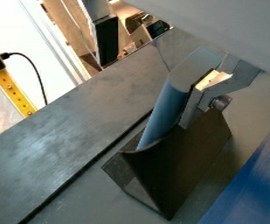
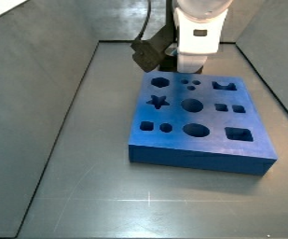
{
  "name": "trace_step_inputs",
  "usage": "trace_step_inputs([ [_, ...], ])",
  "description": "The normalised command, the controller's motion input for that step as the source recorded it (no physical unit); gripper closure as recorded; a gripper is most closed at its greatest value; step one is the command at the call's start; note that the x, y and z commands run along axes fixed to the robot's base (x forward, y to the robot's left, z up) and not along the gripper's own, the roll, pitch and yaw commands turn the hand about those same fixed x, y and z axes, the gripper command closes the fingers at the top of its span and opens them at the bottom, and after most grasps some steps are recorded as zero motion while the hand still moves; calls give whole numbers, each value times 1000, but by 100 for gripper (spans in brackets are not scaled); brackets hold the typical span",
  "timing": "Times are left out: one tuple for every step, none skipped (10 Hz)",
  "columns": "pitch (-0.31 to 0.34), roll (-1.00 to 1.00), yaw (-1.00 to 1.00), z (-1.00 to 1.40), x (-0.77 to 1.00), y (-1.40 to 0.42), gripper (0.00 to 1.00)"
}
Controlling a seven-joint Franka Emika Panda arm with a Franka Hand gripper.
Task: Pick up the square-circle object. Move up. Rotate the square-circle object. Place the square-circle object on the fixture. Regrasp the square-circle object. Move to above the board. Insert the square-circle object.
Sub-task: Regrasp the square-circle object, then rotate the square-circle object.
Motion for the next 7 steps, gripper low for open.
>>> trace_step_inputs([
  [92,144,70,-37,201,-34,0],
  [95,148,67,-41,176,-34,0],
  [0,0,0,0,0,0,100],
  [0,0,0,910,-1000,359,100],
  [-7,-12,0,910,-1000,356,100],
  [-36,-91,-14,891,-1000,320,100],
  [-49,-127,-31,873,-1000,289,100],
])
